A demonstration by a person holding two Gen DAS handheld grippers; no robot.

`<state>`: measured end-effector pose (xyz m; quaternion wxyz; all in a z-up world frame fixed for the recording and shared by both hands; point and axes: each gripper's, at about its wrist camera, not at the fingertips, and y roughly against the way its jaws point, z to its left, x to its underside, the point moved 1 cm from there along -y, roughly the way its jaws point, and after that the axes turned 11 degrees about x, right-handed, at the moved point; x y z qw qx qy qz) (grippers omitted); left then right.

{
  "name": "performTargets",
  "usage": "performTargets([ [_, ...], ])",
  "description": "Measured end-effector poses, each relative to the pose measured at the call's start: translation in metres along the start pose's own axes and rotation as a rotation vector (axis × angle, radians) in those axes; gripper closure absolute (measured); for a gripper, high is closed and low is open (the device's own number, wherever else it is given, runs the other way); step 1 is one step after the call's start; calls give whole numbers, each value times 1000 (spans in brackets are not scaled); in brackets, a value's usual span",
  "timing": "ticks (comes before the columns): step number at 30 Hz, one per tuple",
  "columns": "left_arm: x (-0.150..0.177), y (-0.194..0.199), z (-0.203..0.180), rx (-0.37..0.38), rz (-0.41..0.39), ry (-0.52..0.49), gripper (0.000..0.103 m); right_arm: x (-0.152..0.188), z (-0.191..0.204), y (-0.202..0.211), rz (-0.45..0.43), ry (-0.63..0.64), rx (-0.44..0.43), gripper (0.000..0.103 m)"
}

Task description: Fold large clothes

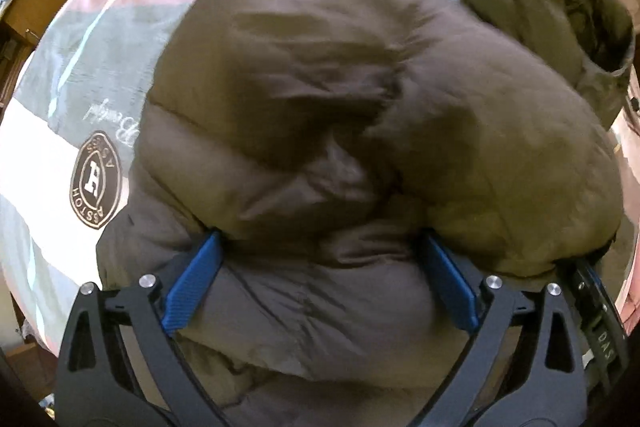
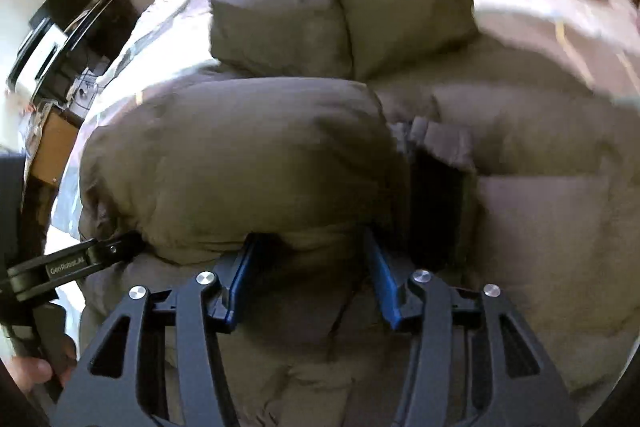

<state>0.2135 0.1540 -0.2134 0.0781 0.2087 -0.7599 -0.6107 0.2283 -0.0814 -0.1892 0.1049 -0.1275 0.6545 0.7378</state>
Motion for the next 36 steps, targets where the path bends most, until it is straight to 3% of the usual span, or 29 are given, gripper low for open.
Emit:
performTargets([
  [3,-1,5,-3,-18,-3,-16,3,-1,5,4,-8,35,30,50],
  [8,4,36,-12,3,-68,-60,3,8,-7,41,-24,-42,-33,50],
  [13,13,45,-21,-16,-75,-134,3,29,-14,44,32,-13,42,45],
  [16,26,34,-22,-77,-51,-204,3,41,-19,20,89,22,90,44],
  [19,31,13,-12,-85,29,-215,2,46,-24,6,128,22,106,39],
  [23,38,16,-14,-100,27,-253,2,42,-27,27,84,-13,95,39],
  [25,39,23,-13,-86,15,-250,2,37,-37,46,-10,-57,111,39],
  [27,40,24,-6,-60,21,-230,2,32,-49,50,-58,-69,204,39],
  [31,40,6,10,-50,80,-204,2,39,-79,10,76,-105,295,38],
  [32,38,5,13,-54,83,-204,2,41,-82,3,90,-101,300,34],
  [36,34,23,16,-21,47,-165,2,41,-76,7,75,-84,309,33],
])
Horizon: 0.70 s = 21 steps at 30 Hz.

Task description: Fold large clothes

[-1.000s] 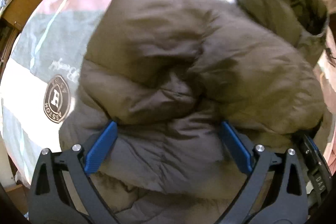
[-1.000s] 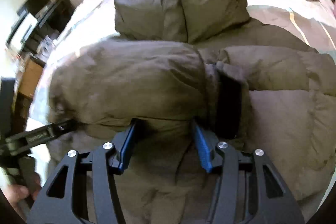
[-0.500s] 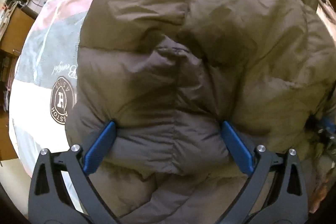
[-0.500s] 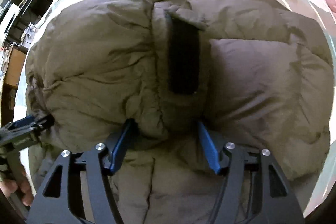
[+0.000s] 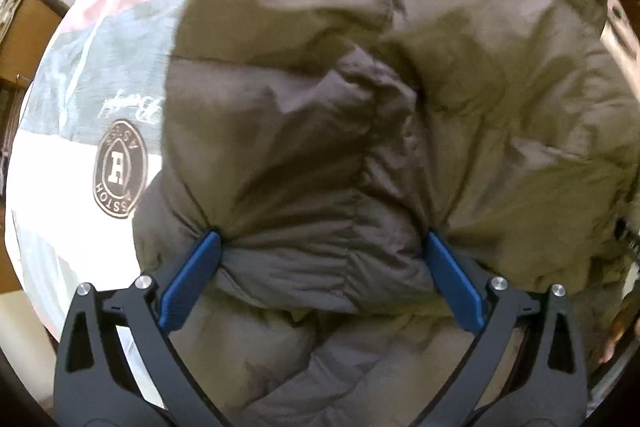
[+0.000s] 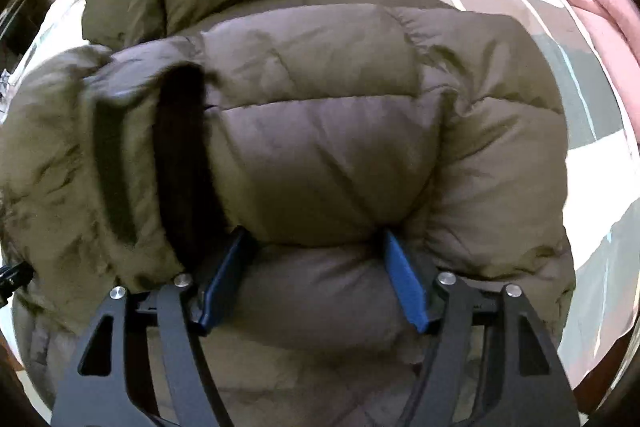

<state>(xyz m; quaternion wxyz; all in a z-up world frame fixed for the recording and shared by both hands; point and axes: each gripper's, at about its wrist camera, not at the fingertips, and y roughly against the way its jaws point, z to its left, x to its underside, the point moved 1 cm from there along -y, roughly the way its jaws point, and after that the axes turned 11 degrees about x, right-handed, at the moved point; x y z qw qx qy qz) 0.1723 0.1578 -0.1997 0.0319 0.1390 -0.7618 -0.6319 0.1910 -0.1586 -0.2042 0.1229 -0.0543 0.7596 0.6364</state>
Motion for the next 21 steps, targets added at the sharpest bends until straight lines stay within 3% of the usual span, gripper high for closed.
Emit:
performTargets([
  [3,-2,17,-1,28,-47,3,2,1,-15,24,-67,-59,-13,33],
  [6,0,19,1,9,-43,-7,2,-3,-37,38,-122,-100,72,33],
  [10,6,-5,16,12,43,31,2,-1,-64,5,-15,-141,120,33],
  [12,5,-13,20,12,63,43,2,6,-70,-15,45,-130,121,26],
  [16,3,0,14,-1,35,51,2,7,-71,-9,32,-121,104,26],
  [21,6,30,-2,-18,-34,-39,2,14,-70,29,-42,-79,55,26],
])
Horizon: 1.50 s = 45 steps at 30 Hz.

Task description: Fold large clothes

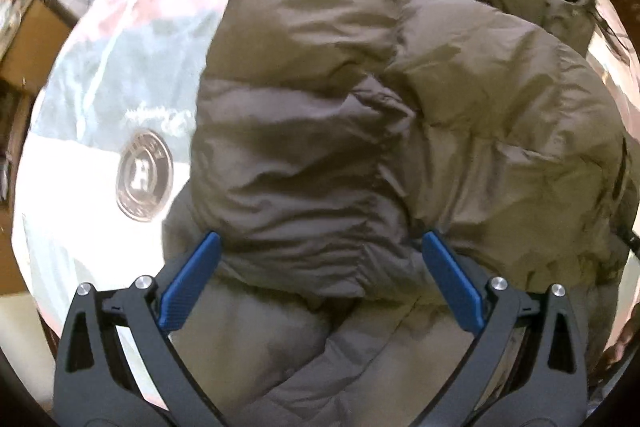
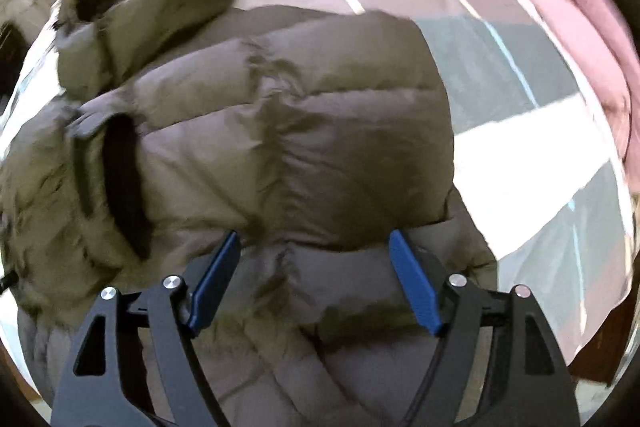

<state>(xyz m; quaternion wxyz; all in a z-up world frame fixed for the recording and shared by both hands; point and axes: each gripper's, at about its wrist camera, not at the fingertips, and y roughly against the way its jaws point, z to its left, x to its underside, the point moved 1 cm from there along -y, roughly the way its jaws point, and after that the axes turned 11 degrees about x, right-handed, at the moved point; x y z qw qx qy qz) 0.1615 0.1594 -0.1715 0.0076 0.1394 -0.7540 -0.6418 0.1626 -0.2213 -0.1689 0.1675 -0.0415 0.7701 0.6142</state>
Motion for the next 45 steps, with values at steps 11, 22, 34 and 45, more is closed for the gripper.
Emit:
performTargets([
  [11,3,-9,23,45,71,135,2,11,-18,-25,84,-32,6,21],
  [22,-47,26,-48,65,-150,68,2,-21,56,39,-165,14,-235,21],
  [34,-63,-36,-76,50,-20,66,2,-49,65,7,-54,-16,-219,18],
  [45,-43,51,-64,301,-128,205,2,-245,80,24,-228,-95,-65,16],
])
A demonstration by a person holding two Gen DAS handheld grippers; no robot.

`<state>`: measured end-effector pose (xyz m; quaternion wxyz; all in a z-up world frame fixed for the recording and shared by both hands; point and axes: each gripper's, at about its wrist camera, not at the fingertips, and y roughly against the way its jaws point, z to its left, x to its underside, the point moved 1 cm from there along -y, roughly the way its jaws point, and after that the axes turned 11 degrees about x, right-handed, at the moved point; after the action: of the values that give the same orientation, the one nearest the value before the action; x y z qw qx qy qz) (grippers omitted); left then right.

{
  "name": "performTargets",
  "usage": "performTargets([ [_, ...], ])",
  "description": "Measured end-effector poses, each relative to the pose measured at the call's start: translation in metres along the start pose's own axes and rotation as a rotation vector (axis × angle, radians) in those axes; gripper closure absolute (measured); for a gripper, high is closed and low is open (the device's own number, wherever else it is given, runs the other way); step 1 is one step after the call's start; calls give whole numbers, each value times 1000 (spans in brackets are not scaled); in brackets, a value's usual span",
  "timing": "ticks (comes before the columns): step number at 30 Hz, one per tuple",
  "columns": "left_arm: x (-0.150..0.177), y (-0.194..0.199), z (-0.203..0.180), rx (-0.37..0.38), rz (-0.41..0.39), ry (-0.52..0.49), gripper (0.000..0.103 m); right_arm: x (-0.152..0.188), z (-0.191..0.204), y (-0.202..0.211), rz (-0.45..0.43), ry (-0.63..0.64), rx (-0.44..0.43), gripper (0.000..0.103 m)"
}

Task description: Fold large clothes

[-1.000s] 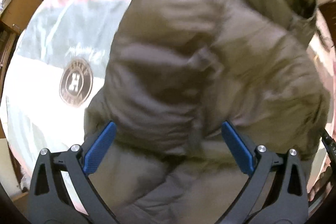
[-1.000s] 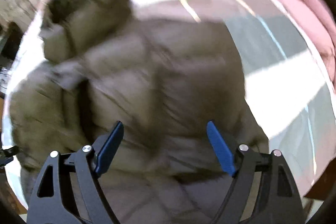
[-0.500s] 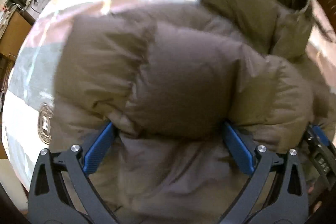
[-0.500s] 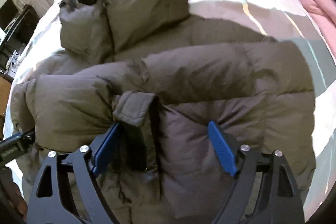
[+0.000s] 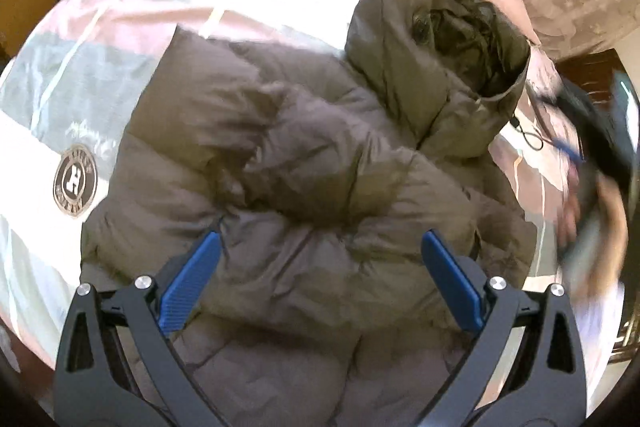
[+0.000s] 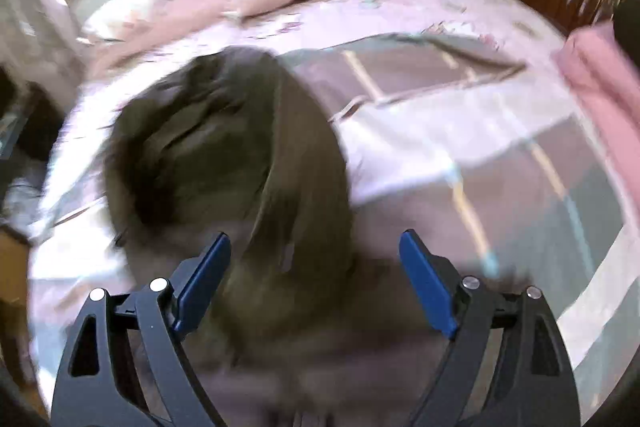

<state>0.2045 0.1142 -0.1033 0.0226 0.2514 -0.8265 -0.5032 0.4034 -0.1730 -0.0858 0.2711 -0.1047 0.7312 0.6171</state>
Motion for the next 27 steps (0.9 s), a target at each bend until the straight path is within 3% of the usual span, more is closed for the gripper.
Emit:
performTargets([
  [4,10,6,17,7,37,42,2,-49,31,-51,14,86,153,16],
  [7,10,11,23,-19,20,25,2,-65,42,-82,64,99,233,17],
  [8,9,14,23,-36,15,5,2,-63,43,-90,77,89,238,43],
  [9,7,15,24,-44,13,-3,2,-58,43,-98,100,76,229,98],
  [11,5,19,29,-43,6,9,2,-49,41,-98,107,50,192,98],
  [14,2,20,35,-37,4,31,2,-38,37,-67,9,53,90,99],
  [17,1,16,38,-37,14,44,2,-16,11,0,-113,49,-90,99],
  [19,1,15,40,-40,15,54,2,16,-26,64,-223,64,-277,99],
  [22,3,16,44,-40,13,75,2,73,-93,126,-363,124,-452,99],
  [23,5,19,45,-41,6,80,2,92,-117,129,-350,150,-461,98],
  [25,7,24,46,-49,-8,77,2,114,-140,111,-267,202,-366,87],
  [26,8,27,46,-54,-14,72,2,125,-149,96,-218,231,-269,59],
  [27,9,28,47,-59,-18,70,2,137,-156,77,-155,250,-108,43],
])
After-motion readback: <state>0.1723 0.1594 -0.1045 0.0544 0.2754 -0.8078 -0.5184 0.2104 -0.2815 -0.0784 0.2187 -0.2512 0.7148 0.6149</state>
